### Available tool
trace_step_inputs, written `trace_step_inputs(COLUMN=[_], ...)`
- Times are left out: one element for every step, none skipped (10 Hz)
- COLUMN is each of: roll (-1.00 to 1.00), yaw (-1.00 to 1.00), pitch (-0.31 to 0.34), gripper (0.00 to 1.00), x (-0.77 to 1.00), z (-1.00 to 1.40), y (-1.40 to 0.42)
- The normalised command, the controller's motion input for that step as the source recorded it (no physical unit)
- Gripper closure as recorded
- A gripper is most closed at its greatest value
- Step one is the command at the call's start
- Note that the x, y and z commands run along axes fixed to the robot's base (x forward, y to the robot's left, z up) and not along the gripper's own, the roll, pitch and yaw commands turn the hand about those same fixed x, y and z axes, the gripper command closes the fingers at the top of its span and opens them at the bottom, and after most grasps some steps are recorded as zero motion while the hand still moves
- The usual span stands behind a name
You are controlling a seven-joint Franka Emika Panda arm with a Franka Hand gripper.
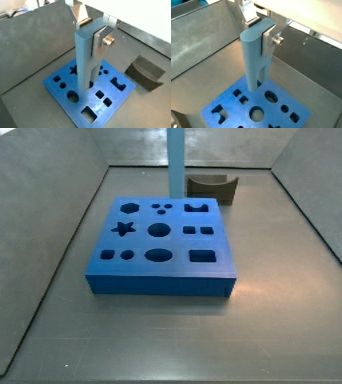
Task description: Insert the square-circle object.
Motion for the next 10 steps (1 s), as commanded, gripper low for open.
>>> trace_step_inputs(roll=[-0.02,-0.05,-0.06,-0.04,-0.01,-0.03,-0.02,0.0,-0.01,0.0], yaw=[-0.91,-0.91,-0.8,-0.56,-0.42,-0.47,-0.62,-0.79,-0.85,-0.93], pitch=[-0.053,-0.056,-0.046,0.0,-0.026,-0.039,-0.027,-0.013,-0.013,-0.024], gripper=[1.0,1.0,1.0,1.0,1.0,1.0,1.0,1.0,1.0,1.0], x=[-0.22,-0.21,-0.35,-0.57,-0.78,-0.77,-0.65,-0.45,-0.33,-0.23], z=[-0.22,-0.27,-0.29,-0.23,-0.23,-0.26,-0.23,-0.15,-0.14,-0.11], y=[0.0,0.0,0.0,-0.02,0.0,0.0,0.08,0.06,0.01,0.0])
